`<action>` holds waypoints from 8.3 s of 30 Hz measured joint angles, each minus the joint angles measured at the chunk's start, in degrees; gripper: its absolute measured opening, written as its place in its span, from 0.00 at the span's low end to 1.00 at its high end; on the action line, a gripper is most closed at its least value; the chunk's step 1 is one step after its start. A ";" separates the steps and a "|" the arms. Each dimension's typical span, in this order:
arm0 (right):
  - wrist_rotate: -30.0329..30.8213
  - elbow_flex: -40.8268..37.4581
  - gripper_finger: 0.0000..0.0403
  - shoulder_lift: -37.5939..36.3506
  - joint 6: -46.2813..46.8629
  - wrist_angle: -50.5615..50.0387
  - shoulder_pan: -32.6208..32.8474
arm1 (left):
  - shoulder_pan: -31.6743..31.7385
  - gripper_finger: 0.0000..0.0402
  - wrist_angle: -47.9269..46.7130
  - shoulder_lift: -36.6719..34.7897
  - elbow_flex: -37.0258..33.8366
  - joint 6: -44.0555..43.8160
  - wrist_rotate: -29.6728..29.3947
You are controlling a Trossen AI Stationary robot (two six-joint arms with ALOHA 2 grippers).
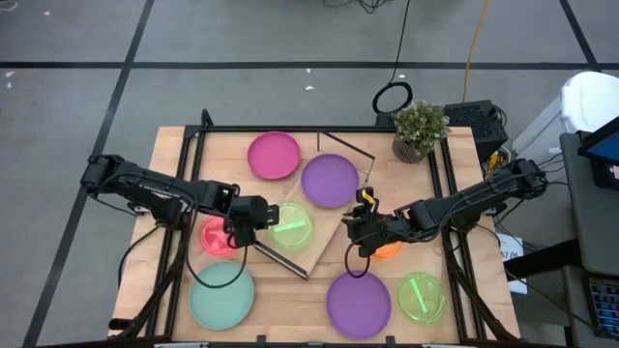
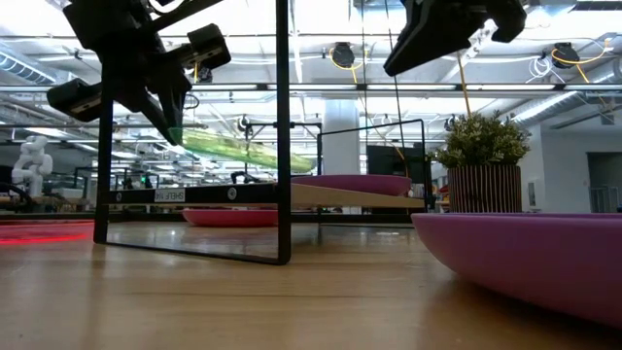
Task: Place and stack plates onto a shelf
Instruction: Put the top green plate on the shelf, then stack the violet plate on top of the other violet plate on the shelf
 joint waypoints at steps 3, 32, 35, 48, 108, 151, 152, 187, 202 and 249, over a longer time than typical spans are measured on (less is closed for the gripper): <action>0.00 0.00 0.16 0.00 -0.22 0.07 0.00 | 0.44 0.04 -0.02 -0.01 0.00 0.93 0.18; -0.04 0.00 0.16 0.00 -2.40 1.71 0.00 | -1.78 0.04 -6.91 -3.25 -0.04 1.57 1.59; -0.07 0.00 0.16 0.00 -2.04 1.65 0.00 | -3.25 0.04 -7.74 -5.88 -0.07 -0.04 -0.19; -0.13 0.00 0.16 0.00 -1.74 1.56 0.00 | 2.48 0.04 -9.38 -12.30 -0.04 4.64 -3.29; -9.08 -5.42 0.15 0.72 2.07 19.16 -4.04 | 7.33 0.33 3.21 4.71 0.00 -20.01 -9.59; -32.70 -6.27 0.00 21.62 0.62 34.51 -13.70 | 9.33 0.33 11.74 -7.68 -0.02 -61.70 -21.26; -33.90 -6.27 0.00 21.64 0.48 34.49 -13.70 | 9.33 0.33 11.73 -7.68 -0.02 -61.70 -21.24; -38.35 -6.27 0.00 8.47 4.22 28.56 -11.61 | 8.25 0.33 11.64 -7.68 -0.02 -67.81 -21.06; -17.61 -6.25 0.00 -1.48 24.94 13.48 11.55 | 3.84 0.33 11.57 -7.68 -0.02 -77.43 -21.13; -25.68 -6.08 0.31 16.10 27.63 11.17 34.64 | -0.33 0.33 13.62 -7.68 0.00 -82.70 -21.28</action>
